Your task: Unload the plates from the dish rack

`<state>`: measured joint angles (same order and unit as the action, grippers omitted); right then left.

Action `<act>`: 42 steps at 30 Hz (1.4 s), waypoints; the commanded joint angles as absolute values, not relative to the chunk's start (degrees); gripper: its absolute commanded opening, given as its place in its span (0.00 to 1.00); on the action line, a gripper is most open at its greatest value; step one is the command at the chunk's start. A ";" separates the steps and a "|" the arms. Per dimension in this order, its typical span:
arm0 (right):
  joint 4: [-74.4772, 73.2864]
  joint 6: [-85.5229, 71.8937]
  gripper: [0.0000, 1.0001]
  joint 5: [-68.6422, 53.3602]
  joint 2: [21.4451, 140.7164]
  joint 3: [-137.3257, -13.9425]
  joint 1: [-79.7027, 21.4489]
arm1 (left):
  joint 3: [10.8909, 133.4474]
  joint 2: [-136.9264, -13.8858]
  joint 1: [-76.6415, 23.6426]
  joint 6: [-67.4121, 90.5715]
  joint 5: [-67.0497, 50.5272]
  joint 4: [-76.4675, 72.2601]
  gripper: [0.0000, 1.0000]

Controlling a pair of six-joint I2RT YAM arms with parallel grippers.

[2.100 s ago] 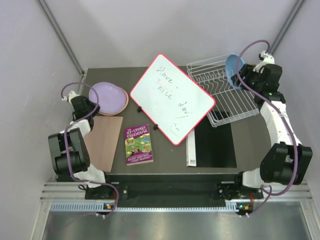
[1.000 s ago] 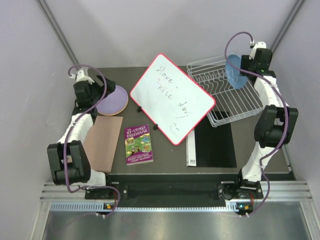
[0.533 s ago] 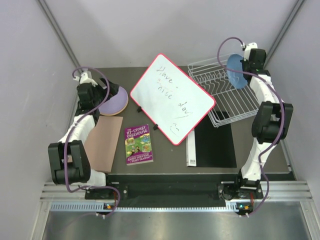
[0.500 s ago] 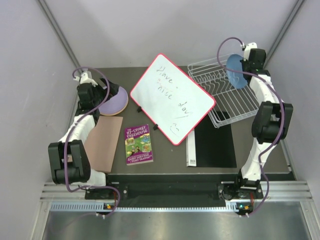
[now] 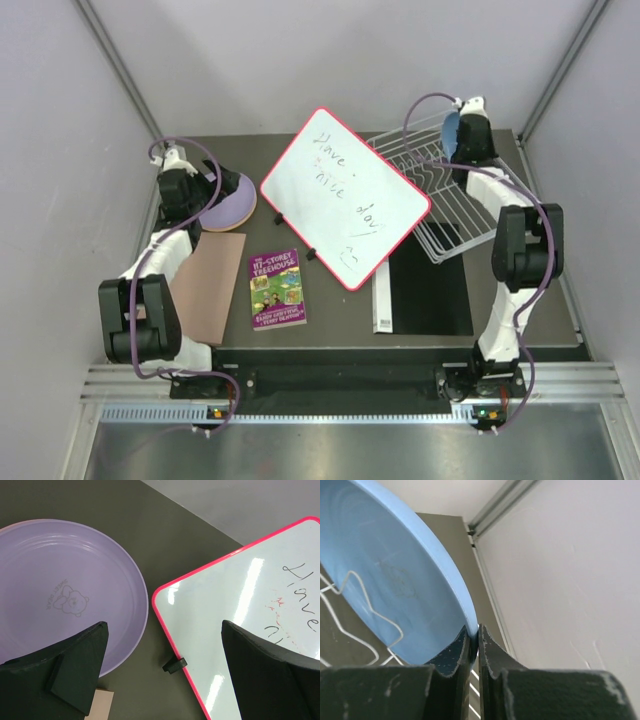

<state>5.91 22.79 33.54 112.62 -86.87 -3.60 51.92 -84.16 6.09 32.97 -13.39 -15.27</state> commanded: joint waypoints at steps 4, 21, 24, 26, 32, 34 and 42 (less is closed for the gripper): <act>27.68 23.82 0.00 48.77 103.10 -78.76 -5.80 | 51.86 -82.53 5.27 32.43 -12.57 -17.05 0.99; 14.82 15.77 0.00 47.49 85.09 -73.47 -6.86 | 52.82 -79.02 2.55 32.25 -14.40 -16.17 0.99; -4.52 4.24 0.00 33.26 80.17 -77.95 -6.86 | 53.00 -79.10 2.29 35.14 -23.24 -21.34 0.99; -10.35 -2.78 0.00 23.01 77.27 -80.42 -6.86 | 53.09 -79.89 2.29 39.36 -28.28 -27.58 0.99; -14.15 -11.24 0.00 1.09 69.53 -76.30 -7.38 | 53.96 -78.93 -1.83 41.31 -30.85 -33.13 0.99; -13.71 -13.00 0.00 -2.26 68.04 -74.62 -8.00 | 54.23 -78.14 -4.11 39.56 -29.63 -33.49 0.99; -12.13 -15.99 0.00 -9.40 67.76 -71.02 -13.08 | 56.34 -78.92 -12.30 35.69 -26.81 -35.77 0.99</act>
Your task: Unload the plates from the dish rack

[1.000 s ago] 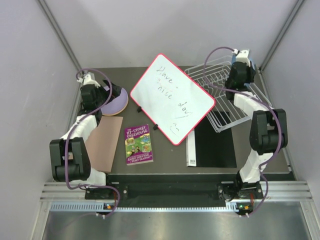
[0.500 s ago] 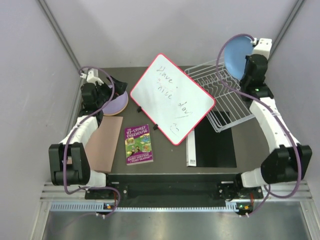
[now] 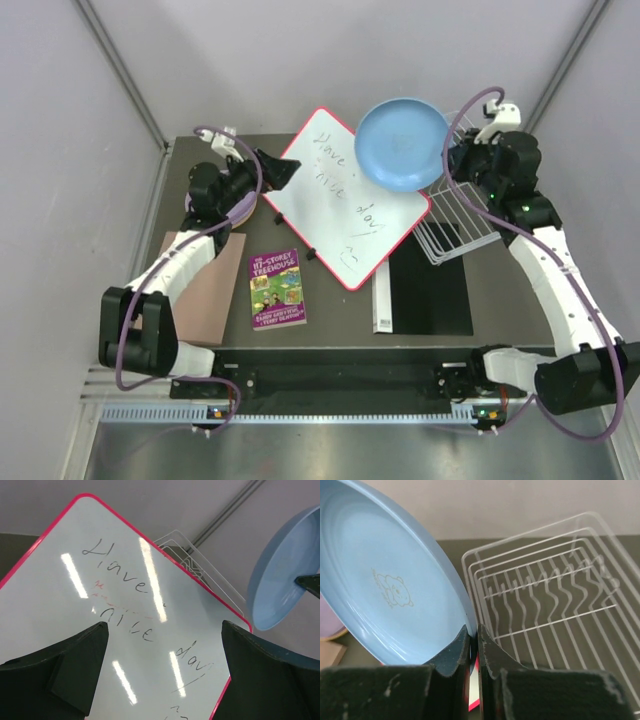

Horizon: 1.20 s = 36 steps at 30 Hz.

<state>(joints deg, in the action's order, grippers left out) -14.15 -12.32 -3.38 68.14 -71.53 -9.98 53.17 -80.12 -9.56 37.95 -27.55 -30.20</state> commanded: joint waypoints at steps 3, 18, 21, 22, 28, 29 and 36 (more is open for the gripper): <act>-11.60 -16.26 0.00 -9.40 68.99 -71.01 -15.38 | 57.48 -80.41 -16.51 34.20 -25.23 -36.30 0.99; -8.53 -17.23 0.00 -10.20 71.81 -71.46 -20.21 | 61.44 -84.99 -25.40 28.04 -19.96 -34.46 0.37; -8.53 -17.05 0.00 -10.02 71.89 -71.02 -20.30 | 60.74 -84.64 -25.40 27.34 -17.76 -33.93 0.00; -8.53 -16.96 0.00 -9.85 71.81 -71.02 -20.22 | 60.82 -84.55 -25.40 26.99 -17.41 -33.75 0.00; -8.34 -15.91 0.52 -7.92 71.02 -69.96 -20.21 | 58.80 -81.39 -25.05 24.09 -9.52 -32.08 0.00; -8.96 -14.78 0.60 -6.52 70.32 -69.96 -20.13 | 58.71 -79.82 -24.18 23.30 -8.36 -31.21 0.00; -10.90 -11.34 0.71 1.67 65.66 -67.24 -15.39 | 58.19 -72.52 -10.39 27.15 -5.45 -21.09 0.00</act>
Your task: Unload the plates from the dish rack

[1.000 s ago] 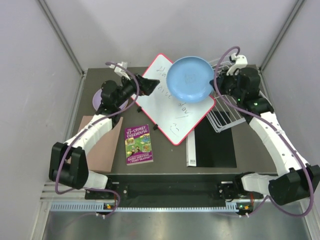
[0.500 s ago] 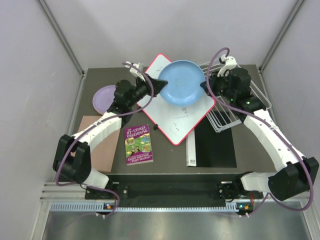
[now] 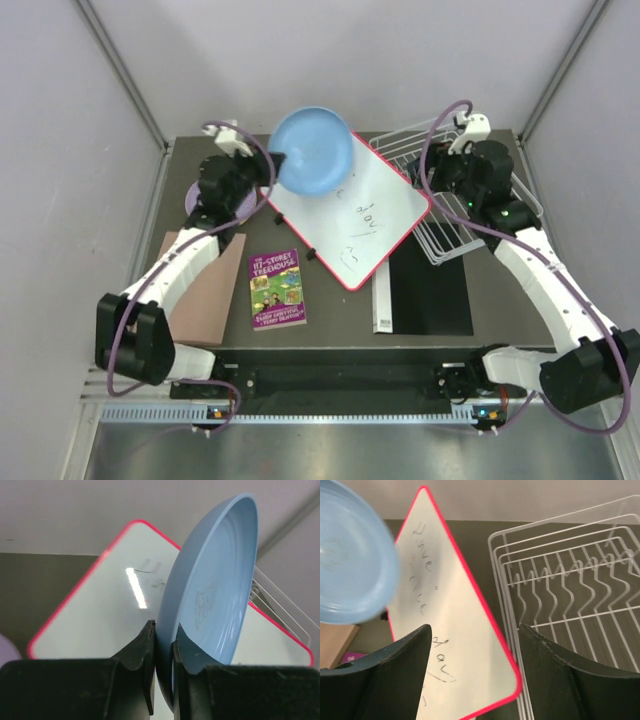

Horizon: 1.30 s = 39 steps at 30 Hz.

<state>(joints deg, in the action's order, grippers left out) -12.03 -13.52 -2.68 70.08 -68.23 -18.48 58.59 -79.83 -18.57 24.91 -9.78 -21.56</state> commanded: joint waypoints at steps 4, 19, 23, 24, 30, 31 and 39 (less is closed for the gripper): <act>-10.72 -11.42 0.71 0.26 63.99 -65.13 -10.04 | 53.53 -67.16 -0.63 31.28 -2.56 -20.41 0.00; -7.39 -13.88 0.68 -8.61 66.97 -63.63 -5.71 | 42.11 -68.55 11.16 36.74 10.28 -19.15 0.00; -7.03 -13.71 0.68 -9.31 68.29 -63.37 -5.45 | 41.31 -70.84 11.16 36.30 11.51 -20.56 0.00; -7.03 -13.71 0.68 -9.32 68.64 -63.46 -5.28 | 41.22 -71.36 11.25 36.21 11.43 -21.44 0.00; -6.77 -14.15 0.68 -11.25 71.54 -63.55 -4.40 | 40.43 -75.76 11.25 36.21 11.60 -24.07 0.00; -6.68 -14.24 0.68 -11.42 71.98 -63.54 -4.39 | 40.17 -76.98 11.25 35.95 11.43 -26.00 0.00; -6.07 -14.50 0.68 -12.39 73.39 -63.63 -4.04 | 41.66 -83.92 11.16 36.21 9.94 -29.62 0.01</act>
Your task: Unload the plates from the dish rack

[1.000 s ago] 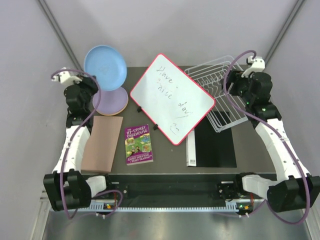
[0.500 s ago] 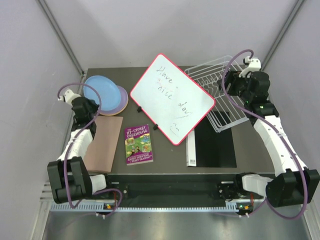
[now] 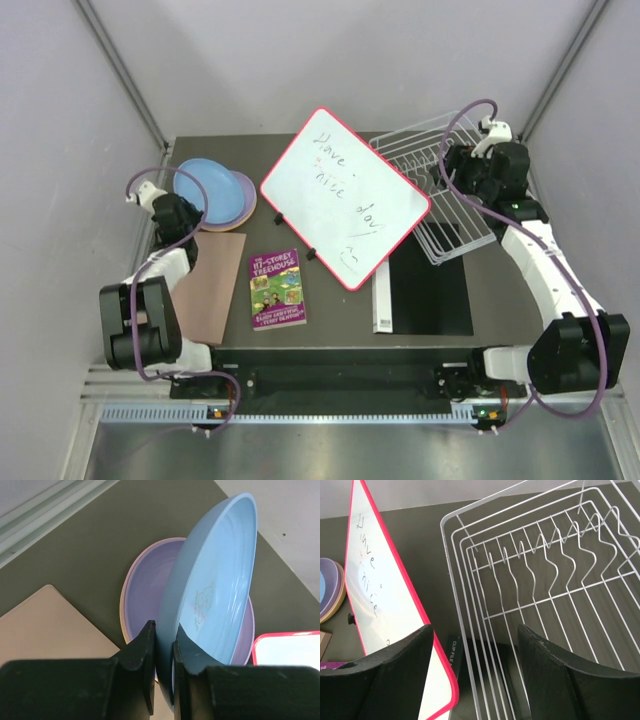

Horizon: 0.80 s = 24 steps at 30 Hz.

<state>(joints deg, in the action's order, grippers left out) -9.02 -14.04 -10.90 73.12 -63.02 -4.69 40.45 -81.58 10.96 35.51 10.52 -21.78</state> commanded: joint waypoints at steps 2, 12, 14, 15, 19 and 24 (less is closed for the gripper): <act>-6.15 -14.50 0.68 -12.39 73.57 -63.72 -3.96 | 42.36 -85.07 11.25 36.39 9.06 -30.05 0.09; -6.15 -14.15 0.68 -12.66 73.30 -63.63 -3.60 | 43.50 -87.36 11.25 36.74 5.45 -29.80 0.85; -6.15 -14.33 0.68 -12.74 73.21 -63.55 -3.60 | 43.85 -87.36 11.25 36.56 4.49 -29.10 0.88; -6.24 -14.33 0.68 -12.83 72.95 -63.46 -3.52 | 44.47 -87.36 11.25 36.56 4.22 -28.57 0.90; -6.42 -14.33 0.68 -12.92 72.33 -63.19 -3.60 | 45.17 -86.14 11.16 36.12 4.22 -25.67 0.93; -7.12 -13.54 0.70 -11.52 70.67 -62.67 -3.43 | 47.54 -81.57 11.16 33.67 -1.81 -22.24 0.93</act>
